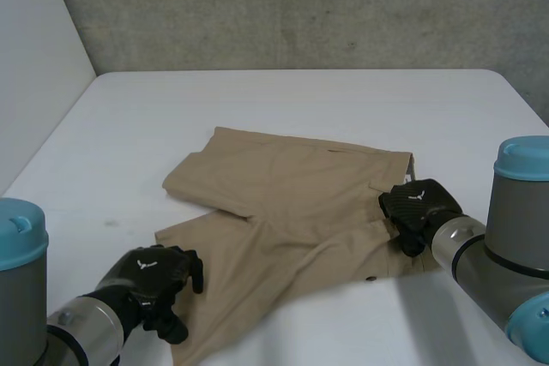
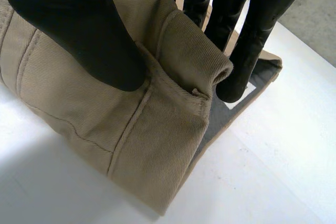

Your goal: Fold the shorts.

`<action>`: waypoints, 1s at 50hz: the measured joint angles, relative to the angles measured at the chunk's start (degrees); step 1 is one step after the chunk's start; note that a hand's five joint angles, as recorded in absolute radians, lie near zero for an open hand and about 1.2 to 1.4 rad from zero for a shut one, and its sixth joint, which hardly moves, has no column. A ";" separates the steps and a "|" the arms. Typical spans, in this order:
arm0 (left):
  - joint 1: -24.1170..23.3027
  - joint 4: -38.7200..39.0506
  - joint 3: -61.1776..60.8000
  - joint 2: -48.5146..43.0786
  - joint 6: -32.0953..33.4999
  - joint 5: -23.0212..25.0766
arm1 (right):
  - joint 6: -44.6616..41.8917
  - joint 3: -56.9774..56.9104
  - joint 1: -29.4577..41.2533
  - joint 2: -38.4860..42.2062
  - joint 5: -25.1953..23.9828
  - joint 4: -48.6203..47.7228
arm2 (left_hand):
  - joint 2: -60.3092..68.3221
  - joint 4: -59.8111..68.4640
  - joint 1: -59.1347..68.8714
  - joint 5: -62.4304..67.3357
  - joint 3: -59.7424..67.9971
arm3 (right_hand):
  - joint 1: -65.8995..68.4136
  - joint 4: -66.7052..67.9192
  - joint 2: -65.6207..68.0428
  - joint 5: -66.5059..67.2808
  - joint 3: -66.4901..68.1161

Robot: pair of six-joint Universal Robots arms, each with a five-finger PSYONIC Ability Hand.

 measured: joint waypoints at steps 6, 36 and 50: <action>-1.61 -0.38 1.96 1.96 -0.13 -1.16 | -0.14 0.16 -0.01 -0.05 0.04 0.05 | -7.75 -8.08 -8.13 -8.15 -7.36 | 0.00 0.01 0.00 0.24 0.00; -9.03 8.28 8.32 -8.98 3.76 -12.61 | 0.30 -0.84 -0.41 -0.61 0.03 -0.32 | 31.66 31.79 29.56 28.56 31.34 | 0.00 0.01 0.00 0.28 0.00; -1.00 22.46 40.46 -29.36 28.06 -10.24 | -1.44 -15.53 -0.10 4.98 1.43 -5.11 | 31.85 32.04 29.56 28.56 31.52 | 0.00 0.02 0.00 0.28 0.00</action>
